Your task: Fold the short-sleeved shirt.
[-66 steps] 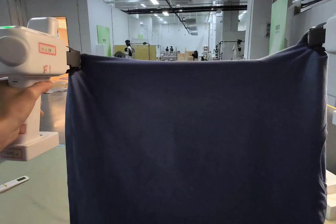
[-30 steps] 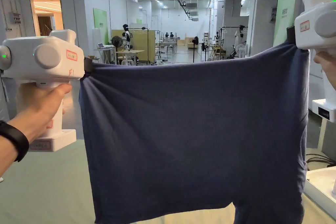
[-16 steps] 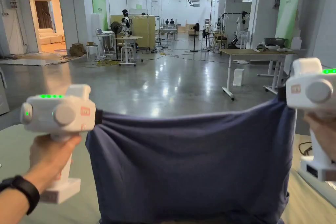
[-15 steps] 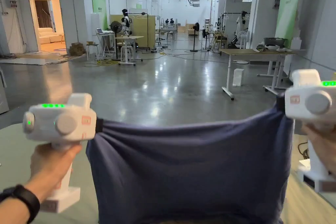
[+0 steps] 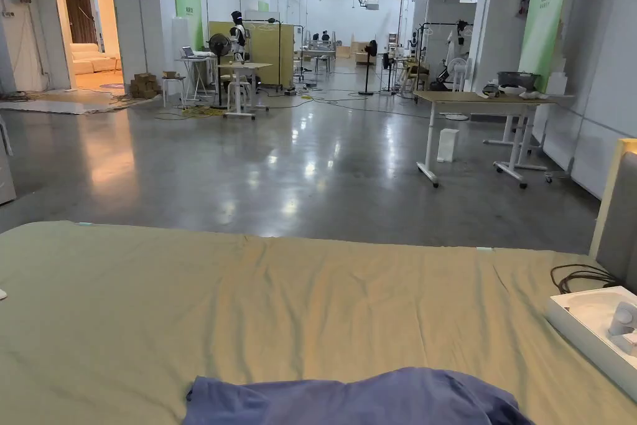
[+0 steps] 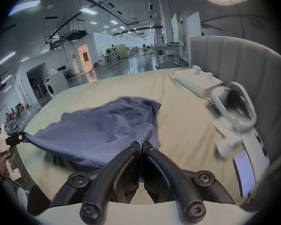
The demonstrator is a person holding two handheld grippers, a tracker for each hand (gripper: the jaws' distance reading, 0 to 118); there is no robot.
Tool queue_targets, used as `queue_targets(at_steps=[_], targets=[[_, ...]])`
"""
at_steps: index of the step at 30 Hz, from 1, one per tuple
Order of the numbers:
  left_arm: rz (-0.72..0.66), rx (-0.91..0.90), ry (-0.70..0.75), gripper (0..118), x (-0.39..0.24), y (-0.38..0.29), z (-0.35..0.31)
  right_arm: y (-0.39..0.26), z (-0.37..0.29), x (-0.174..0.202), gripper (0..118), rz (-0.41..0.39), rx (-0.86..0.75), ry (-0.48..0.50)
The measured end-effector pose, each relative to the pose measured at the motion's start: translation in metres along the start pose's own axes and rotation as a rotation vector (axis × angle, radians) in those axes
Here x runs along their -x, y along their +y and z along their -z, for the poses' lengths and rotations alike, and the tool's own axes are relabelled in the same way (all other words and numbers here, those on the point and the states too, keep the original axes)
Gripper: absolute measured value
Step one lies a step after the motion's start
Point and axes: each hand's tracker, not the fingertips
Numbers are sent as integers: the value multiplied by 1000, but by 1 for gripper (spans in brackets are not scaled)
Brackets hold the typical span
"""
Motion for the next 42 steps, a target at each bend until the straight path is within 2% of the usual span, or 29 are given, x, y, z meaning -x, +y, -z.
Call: queue_targets(at_steps=[2,3,4,7,10,12,15,16,17,18,19,20,22,25,29,34,38,42], targets=[[10,68,-5,6,-4,-27,-24,-37,-33,-7,2,10,21,-12],[3,67,5,6,-5,-41,-35,-54,-51,-5,2,32,38,-56],[-12,94,-43,6,-4,-53,-44,-68,-65,-6,2,72,66,-31],[34,122,-12,6,-11,-75,-60,-104,-92,-8,2,82,89,-44],[26,126,-24,6,-10,-86,-62,-124,-101,-8,2,59,107,-65],[6,120,-25,6,-6,-86,-60,-130,-99,-9,2,89,114,-54],[4,94,-17,6,-7,-86,-55,-135,-93,-10,3,84,99,-51],[1,92,-15,9,-6,-86,-53,-137,-90,-10,6,76,105,-56],[1,91,-10,20,-3,-88,-50,-138,-87,-11,23,77,111,-56],[-4,101,1,48,-5,-88,-49,-141,-86,-13,61,80,128,-63],[-33,112,-9,69,2,-90,-50,-143,-84,-16,91,99,144,-62],[-86,107,-43,83,8,-91,-53,-144,-85,-19,102,120,158,-72],[-121,94,16,86,11,-86,-68,-142,-98,-23,96,143,120,-92],[-104,-11,42,87,4,-67,-105,-131,-131,-22,97,162,22,-88],[3,-156,51,86,-31,-24,-160,-93,-183,5,97,39,-163,-79],[159,-347,139,87,-84,18,-199,-45,-227,57,98,-88,-401,-44],[229,-480,211,87,-110,26,-197,-25,-235,96,98,-157,-484,-6],[159,-460,114,87,-122,37,-197,-20,-229,116,98,-183,-450,-15]])
